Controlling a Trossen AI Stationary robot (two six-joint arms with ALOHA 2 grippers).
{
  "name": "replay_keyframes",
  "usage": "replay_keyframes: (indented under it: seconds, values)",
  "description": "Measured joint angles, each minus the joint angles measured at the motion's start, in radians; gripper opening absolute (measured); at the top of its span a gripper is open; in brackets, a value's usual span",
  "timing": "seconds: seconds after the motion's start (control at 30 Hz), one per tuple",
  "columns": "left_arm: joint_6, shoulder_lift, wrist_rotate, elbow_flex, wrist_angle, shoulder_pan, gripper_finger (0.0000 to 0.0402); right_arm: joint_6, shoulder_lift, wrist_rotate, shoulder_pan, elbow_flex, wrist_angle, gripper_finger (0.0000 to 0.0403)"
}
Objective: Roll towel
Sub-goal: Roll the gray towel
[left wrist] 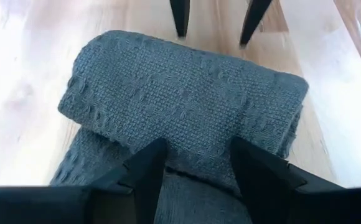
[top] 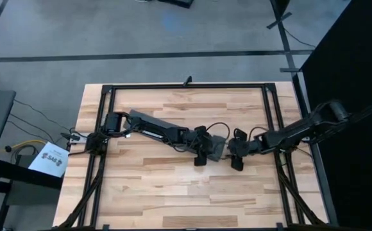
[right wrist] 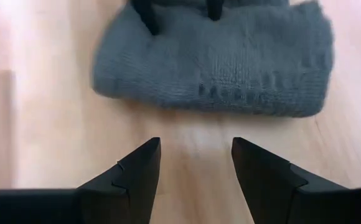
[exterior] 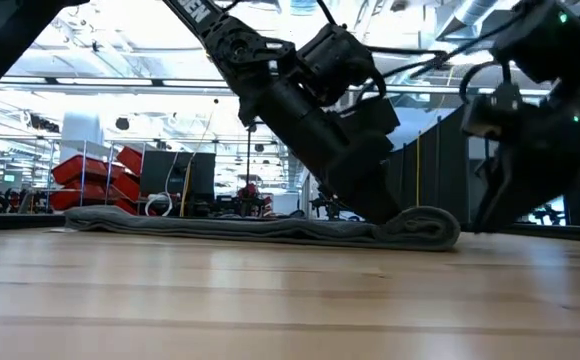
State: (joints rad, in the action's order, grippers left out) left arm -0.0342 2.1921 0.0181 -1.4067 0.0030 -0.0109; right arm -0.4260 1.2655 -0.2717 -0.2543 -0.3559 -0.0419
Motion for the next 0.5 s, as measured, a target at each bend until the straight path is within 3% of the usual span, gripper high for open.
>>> replay_keyframes:
  seconds: [0.27,0.5]
  values:
    - [-0.011,0.02,0.003,0.001,-0.001,0.003,0.0174,-0.017,0.202,-0.074,0.0,-0.002,0.223,0.0189]
    - [-0.023,0.02,0.002,0.002,-0.003,0.005,0.0174,-0.015,0.161,-0.091,0.001,0.002,0.217,0.0189]
